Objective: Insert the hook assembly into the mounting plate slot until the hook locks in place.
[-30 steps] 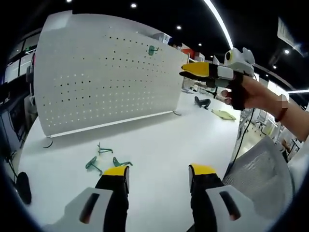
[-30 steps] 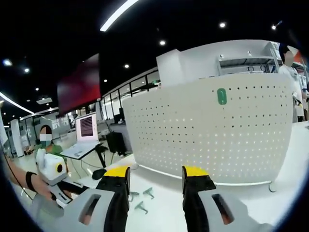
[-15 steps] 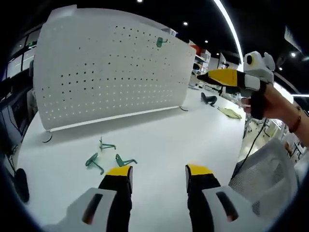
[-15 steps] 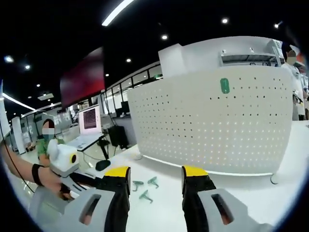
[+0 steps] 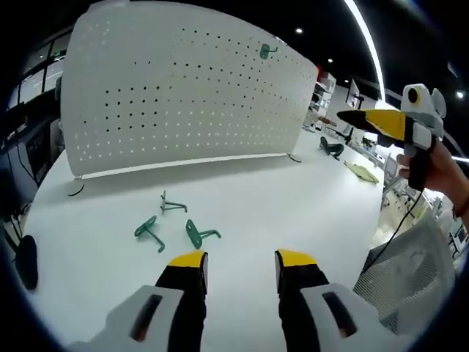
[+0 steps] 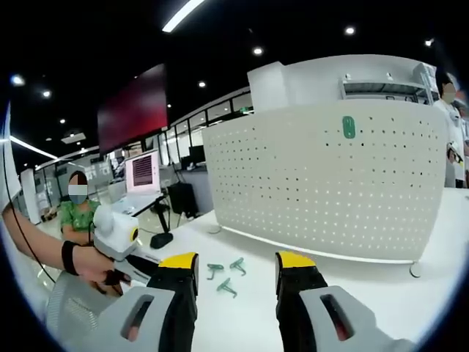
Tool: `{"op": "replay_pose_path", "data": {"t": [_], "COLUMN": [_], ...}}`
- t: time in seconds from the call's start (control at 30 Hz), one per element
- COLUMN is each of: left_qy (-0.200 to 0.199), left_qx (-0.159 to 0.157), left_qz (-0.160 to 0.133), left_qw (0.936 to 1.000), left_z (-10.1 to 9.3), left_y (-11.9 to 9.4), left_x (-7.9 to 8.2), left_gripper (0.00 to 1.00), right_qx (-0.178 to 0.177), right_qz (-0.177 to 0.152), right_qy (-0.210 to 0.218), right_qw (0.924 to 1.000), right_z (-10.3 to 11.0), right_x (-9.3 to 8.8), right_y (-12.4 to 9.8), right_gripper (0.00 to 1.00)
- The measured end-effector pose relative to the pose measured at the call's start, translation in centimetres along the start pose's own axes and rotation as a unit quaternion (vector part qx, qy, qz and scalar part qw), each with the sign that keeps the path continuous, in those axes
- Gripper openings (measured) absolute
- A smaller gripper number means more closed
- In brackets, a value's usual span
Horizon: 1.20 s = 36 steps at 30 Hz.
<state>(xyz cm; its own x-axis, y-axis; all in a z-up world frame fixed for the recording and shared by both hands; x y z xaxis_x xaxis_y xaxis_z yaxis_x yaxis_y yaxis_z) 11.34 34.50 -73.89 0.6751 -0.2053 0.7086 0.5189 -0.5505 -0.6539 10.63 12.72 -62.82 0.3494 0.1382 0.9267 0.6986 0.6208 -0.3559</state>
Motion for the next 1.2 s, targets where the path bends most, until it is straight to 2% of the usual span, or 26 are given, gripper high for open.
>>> {"op": "replay_pose_path", "data": {"t": [0.13,0.23,0.4,0.8,1.2], "left_qy": [0.005,0.028,0.019,0.034,0.043], "left_qx": [0.006,0.014,0.011,0.039,0.054], "left_qz": [0.000,0.009,0.011,0.035,0.042], "left_qw": [1.0000,0.9995,0.9997,0.9980,0.9968], "left_z": [0.3,0.5,0.8,1.7,2.4], "left_y": [0.4,0.9,1.4,2.5,4.2], "left_x": [0.3,0.3,0.3,0.2,0.7], "left_gripper": [0.37,0.35,0.36,0.32,0.29], "right_qx": [-0.001,-0.004,-0.006,-0.001,0.005], "right_qz": [0.003,0.003,0.007,0.015,0.023], "right_qy": [0.006,0.010,0.010,0.019,0.023], "right_qw": [1.0000,0.9999,0.9999,0.9997,0.9995], "right_z": [0.0,0.0,0.1,0.5,0.9], "right_x": [-0.5,-0.6,-1.0,-1.8,-2.3], "right_y": [-0.3,-0.4,-0.7,-0.9,-0.7], "right_gripper": [0.41,0.41,0.41,0.40,0.40]}}
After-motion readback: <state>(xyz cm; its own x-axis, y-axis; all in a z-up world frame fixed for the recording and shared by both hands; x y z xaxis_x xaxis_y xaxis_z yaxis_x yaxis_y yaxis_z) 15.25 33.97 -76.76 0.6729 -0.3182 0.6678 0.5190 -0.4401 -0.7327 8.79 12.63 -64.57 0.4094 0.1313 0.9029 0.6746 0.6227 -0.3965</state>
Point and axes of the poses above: the point that each gripper's makers call its tool centre point, and the gripper's own axes: y roughly forward along the fingers, z roughly to its left, x roughly out of its top, the point moved 8 cm from there along -y, roughly backward along the fingers, and after that the axes turned 9 degrees about z, right-handed, at the moved point
